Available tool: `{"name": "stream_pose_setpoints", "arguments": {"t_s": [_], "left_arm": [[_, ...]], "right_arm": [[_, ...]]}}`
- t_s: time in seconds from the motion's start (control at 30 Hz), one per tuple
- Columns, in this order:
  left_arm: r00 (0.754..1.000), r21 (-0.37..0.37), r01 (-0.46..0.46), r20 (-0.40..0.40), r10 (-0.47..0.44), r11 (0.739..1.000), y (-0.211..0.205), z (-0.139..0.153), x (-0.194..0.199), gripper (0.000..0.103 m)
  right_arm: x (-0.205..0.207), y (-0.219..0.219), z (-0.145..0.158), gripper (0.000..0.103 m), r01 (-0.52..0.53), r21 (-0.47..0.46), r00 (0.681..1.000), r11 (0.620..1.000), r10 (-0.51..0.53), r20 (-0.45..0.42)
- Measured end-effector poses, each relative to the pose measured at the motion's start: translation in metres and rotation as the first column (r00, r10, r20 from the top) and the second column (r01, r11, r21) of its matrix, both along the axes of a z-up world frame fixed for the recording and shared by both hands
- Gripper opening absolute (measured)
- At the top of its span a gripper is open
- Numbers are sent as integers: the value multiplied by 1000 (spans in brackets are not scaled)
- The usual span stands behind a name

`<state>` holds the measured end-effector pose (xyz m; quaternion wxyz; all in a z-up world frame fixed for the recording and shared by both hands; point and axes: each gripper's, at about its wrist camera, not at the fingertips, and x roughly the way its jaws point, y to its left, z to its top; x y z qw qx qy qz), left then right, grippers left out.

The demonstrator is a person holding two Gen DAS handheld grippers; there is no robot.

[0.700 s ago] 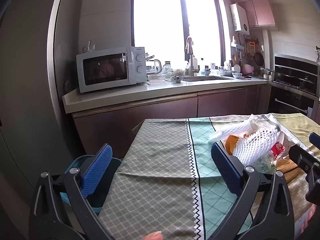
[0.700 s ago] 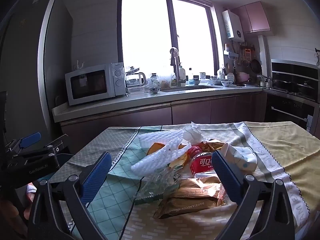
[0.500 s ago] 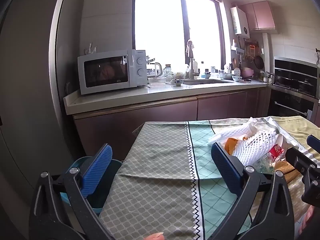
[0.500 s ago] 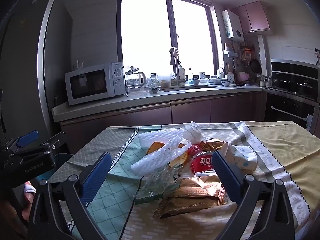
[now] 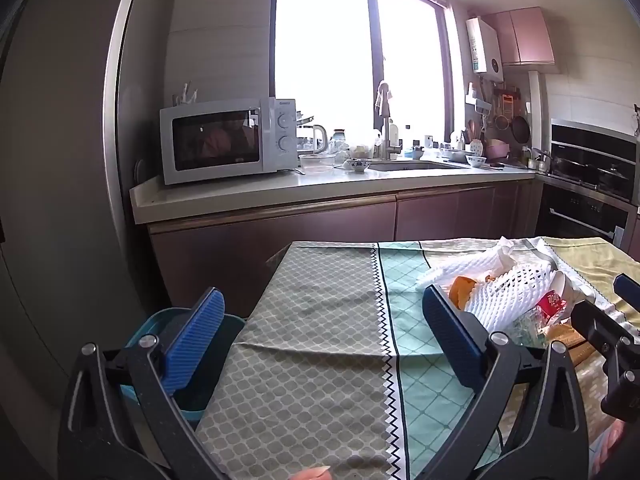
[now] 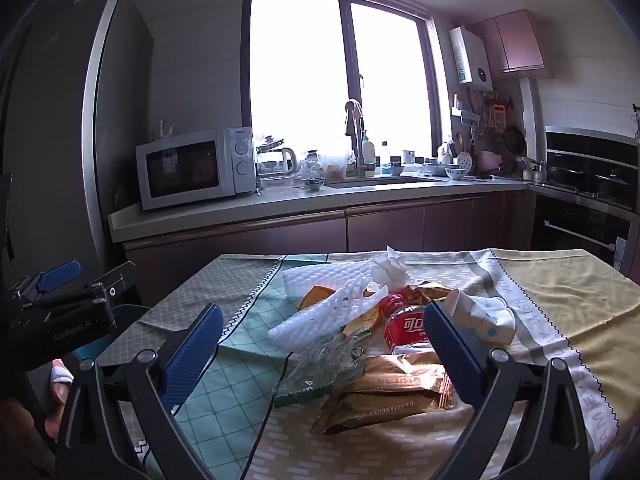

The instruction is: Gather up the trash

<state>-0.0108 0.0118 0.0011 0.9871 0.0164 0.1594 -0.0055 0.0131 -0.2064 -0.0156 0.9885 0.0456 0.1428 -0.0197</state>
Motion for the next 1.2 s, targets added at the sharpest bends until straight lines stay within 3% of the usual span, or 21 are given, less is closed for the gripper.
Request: {"name": "stream_pose_setpoints", "arguments": {"t_s": [1.2], "left_arm": [[999,-15,-37,-11,37,999,14,1,-17,98]], "right_arm": [[-10,9,-1,97,-17,7,1000,1000,17,4]]}}
